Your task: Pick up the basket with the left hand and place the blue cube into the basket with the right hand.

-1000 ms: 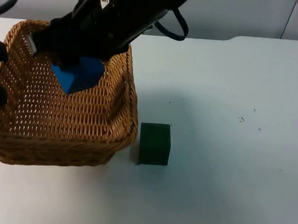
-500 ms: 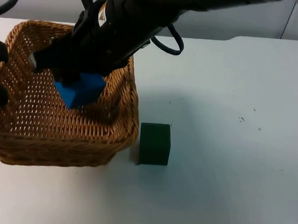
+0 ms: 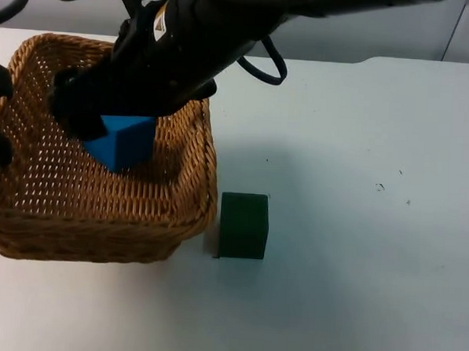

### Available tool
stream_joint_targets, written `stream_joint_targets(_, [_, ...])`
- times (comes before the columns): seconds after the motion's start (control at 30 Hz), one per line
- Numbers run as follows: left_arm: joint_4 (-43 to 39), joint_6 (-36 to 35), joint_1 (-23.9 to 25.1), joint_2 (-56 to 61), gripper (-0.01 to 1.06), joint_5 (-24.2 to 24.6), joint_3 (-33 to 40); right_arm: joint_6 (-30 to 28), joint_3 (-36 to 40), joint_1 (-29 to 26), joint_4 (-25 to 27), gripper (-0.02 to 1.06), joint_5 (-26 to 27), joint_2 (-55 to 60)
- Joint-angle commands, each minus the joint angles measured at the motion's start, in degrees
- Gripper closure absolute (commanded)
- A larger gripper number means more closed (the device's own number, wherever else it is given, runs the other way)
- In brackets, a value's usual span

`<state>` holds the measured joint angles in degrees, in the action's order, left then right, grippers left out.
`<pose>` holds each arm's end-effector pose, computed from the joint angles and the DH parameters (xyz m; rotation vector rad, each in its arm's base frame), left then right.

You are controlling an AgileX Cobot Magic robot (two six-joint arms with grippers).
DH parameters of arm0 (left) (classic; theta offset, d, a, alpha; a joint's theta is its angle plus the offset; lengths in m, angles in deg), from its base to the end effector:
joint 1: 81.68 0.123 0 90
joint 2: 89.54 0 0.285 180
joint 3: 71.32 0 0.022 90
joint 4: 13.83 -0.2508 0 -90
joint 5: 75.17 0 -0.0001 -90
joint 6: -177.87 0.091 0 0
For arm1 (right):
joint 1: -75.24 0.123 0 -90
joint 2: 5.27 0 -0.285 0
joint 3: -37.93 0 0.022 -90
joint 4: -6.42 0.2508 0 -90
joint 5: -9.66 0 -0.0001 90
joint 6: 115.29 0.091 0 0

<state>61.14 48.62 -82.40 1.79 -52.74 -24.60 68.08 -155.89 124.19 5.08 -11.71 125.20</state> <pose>0.2374 -0.0366 0.1786 -0.3188 2.4709 -0.6434 0.3157 0.3613 0.1793 -0.9691 2.2479 0.3955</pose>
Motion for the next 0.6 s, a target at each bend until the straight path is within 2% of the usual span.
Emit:
stream_joint_targets(0.0, [1.5, -0.1, 0.0, 0.9, 1.05, 0.9, -0.1, -2.4, -0.5, 0.3, 0.2, 0.04, -0.2, -1.7])
stream_joint_targets(0.27, [1.5, -0.1, 0.0, 0.9, 1.05, 0.9, -0.1, -4.4, -0.5, 0.3, 0.2, 0.03, -2.5, -8.9])
stream_joint_targets(0.37, [1.5, -0.1, 0.0, 0.9, 1.05, 0.9, -0.1, -7.0, -0.5, 0.3, 0.1, 0.03, -6.4, -13.5])
stream_joint_targets(0.57, [1.5, 0.2, 0.0, 0.9, 1.05, -0.6, -0.1, -7.0, -0.4, 0.3, -0.3, 0.03, -11.7, -20.2])
